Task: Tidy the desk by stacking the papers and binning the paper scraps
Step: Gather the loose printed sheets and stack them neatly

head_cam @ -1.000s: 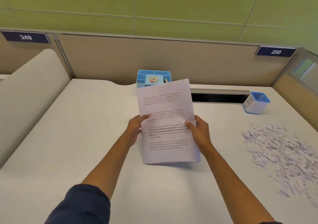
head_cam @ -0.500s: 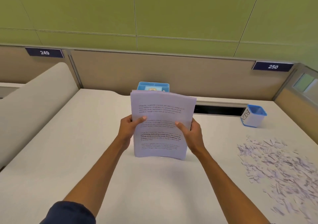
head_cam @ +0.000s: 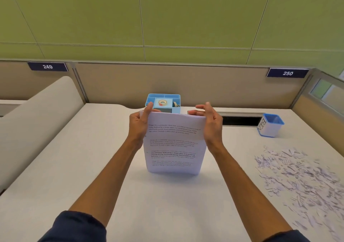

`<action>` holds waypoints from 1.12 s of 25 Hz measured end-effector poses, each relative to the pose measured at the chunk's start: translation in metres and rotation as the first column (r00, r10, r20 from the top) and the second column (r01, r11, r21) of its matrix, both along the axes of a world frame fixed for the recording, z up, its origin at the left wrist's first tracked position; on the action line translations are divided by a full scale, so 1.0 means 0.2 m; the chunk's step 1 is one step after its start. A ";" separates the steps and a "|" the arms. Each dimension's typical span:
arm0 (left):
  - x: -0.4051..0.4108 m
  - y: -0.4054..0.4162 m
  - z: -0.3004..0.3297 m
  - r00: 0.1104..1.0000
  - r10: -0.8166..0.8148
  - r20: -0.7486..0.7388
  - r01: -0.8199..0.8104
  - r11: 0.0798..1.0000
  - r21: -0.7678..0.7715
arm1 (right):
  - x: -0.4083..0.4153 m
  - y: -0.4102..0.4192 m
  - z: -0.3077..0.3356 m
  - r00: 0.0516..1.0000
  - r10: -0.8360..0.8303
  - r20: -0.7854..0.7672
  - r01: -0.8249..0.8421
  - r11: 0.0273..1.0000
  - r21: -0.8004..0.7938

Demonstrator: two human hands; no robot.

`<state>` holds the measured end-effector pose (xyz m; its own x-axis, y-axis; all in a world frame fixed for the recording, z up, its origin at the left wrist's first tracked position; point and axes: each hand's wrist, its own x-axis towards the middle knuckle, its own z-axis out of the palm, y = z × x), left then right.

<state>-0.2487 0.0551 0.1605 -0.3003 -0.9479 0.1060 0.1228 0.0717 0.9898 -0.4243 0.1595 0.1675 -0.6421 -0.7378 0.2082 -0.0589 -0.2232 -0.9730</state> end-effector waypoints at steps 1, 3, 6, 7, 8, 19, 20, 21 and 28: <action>0.00 0.01 -0.01 1.000 0.006 -0.006 -0.006 1.000 0.005 | 0.00 0.01 -0.02 1.000 0.022 -0.008 -0.022 1.000 -0.005; 0.01 0.04 -0.07 1.000 -0.025 0.007 0.025 1.000 0.018 | 0.01 0.04 -0.10 0.998 0.038 -0.052 -0.037 0.999 0.020; 0.04 0.08 -0.20 0.991 -0.109 0.084 0.104 0.993 0.059 | 0.04 0.08 -0.23 0.991 0.097 -0.096 -0.085 0.989 0.122; 0.05 0.08 -0.23 0.989 -0.109 0.096 0.103 0.993 0.061 | 0.05 0.08 -0.26 0.987 0.118 -0.106 -0.102 0.984 0.149; 0.05 0.09 -0.24 0.991 -0.095 0.089 0.090 0.994 0.062 | 0.06 0.08 -0.27 0.985 0.129 -0.111 -0.111 0.981 0.159; 0.08 0.15 -0.34 0.995 -0.094 -0.032 0.096 0.993 0.066 | 0.10 0.08 -0.33 0.999 0.047 -0.001 -0.047 0.991 0.127; 0.08 0.16 -0.35 0.995 -0.096 -0.030 0.097 0.993 0.071 | 0.10 0.09 -0.34 0.999 0.038 0.010 -0.039 0.990 0.138; 0.08 0.16 -0.36 0.995 -0.096 -0.029 0.098 0.992 0.083 | 0.11 0.09 -0.36 0.999 0.033 0.013 -0.034 0.987 0.155; 0.11 0.18 -0.43 0.996 -0.090 0.007 0.088 0.988 0.129 | 0.13 0.12 -0.44 0.997 0.077 0.031 -0.081 0.986 0.144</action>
